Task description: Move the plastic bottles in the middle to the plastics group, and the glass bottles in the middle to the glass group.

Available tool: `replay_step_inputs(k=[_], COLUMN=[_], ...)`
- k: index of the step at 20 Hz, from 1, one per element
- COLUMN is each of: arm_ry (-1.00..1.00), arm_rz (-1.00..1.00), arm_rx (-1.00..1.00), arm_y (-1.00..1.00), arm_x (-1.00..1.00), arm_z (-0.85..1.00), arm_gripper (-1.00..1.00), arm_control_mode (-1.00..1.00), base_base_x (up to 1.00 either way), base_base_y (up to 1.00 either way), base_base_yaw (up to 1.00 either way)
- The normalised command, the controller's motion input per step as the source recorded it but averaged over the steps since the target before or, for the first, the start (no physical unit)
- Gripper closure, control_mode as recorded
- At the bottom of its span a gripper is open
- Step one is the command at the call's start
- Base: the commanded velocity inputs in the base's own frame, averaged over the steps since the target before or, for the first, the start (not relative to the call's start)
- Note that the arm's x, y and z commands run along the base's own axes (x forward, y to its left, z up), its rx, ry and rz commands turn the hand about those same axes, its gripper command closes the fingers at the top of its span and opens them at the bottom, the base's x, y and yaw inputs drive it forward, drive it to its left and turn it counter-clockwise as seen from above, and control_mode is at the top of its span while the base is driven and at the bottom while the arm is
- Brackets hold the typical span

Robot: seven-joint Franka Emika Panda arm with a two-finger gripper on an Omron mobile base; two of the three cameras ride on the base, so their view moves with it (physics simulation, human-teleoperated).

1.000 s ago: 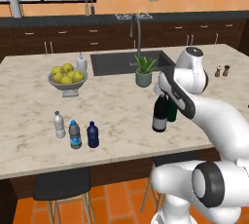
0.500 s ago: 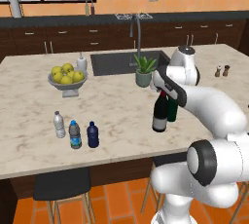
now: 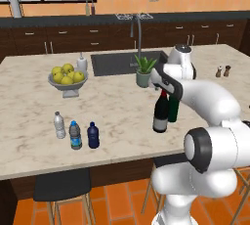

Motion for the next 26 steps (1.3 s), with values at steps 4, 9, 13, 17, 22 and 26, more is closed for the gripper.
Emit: replay_step_inputs(k=[4,9,13,17,22,26], arm_ry=[0.00,0.00,-0.02,-0.04,-0.01,-0.01], arm_rz=[0.00,0.00,0.00,0.00,0.00,0.00], arm_rx=[0.00,0.00,0.00,0.00,0.00,0.00], arm_y=[0.00,0.00,0.00,0.01,0.00,-0.05], arm_x=[0.07,0.00,0.04,0.02,0.01,-0.19], arm_z=[-0.07,-0.06,-0.03,-0.01,0.01,0.49], arm_gripper=[-1.00,-1.00,1.00,1.00,1.00,1.00], arm_control_mode=[-1.00,-1.00,-1.00,-1.00,-1.00,-1.00], base_base_x=[0.00,0.00,0.00,0.00,0.00,0.00], base_base_y=[0.00,0.00,0.00,0.00,0.00,0.00], base_base_yaw=[0.00,0.00,0.00,0.00,0.00,0.00])
